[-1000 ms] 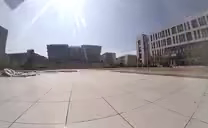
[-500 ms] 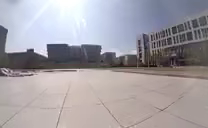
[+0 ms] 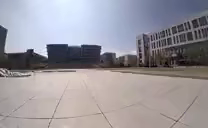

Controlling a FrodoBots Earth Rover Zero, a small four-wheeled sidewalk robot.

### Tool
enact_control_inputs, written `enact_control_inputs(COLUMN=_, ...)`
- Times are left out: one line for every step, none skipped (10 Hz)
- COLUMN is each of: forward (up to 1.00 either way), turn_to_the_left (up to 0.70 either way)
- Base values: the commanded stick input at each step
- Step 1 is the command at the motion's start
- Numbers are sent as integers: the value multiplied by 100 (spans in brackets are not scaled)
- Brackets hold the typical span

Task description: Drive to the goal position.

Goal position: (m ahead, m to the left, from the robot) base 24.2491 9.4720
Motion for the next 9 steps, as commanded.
enact_control_inputs(forward=70, turn_to_the_left=2)
enact_control_inputs(forward=70, turn_to_the_left=2)
enact_control_inputs(forward=70, turn_to_the_left=2)
enact_control_inputs(forward=70, turn_to_the_left=2)
enact_control_inputs(forward=70, turn_to_the_left=2)
enact_control_inputs(forward=70, turn_to_the_left=2)
enact_control_inputs(forward=70, turn_to_the_left=2)
enact_control_inputs(forward=70, turn_to_the_left=2)
enact_control_inputs(forward=70, turn_to_the_left=2)
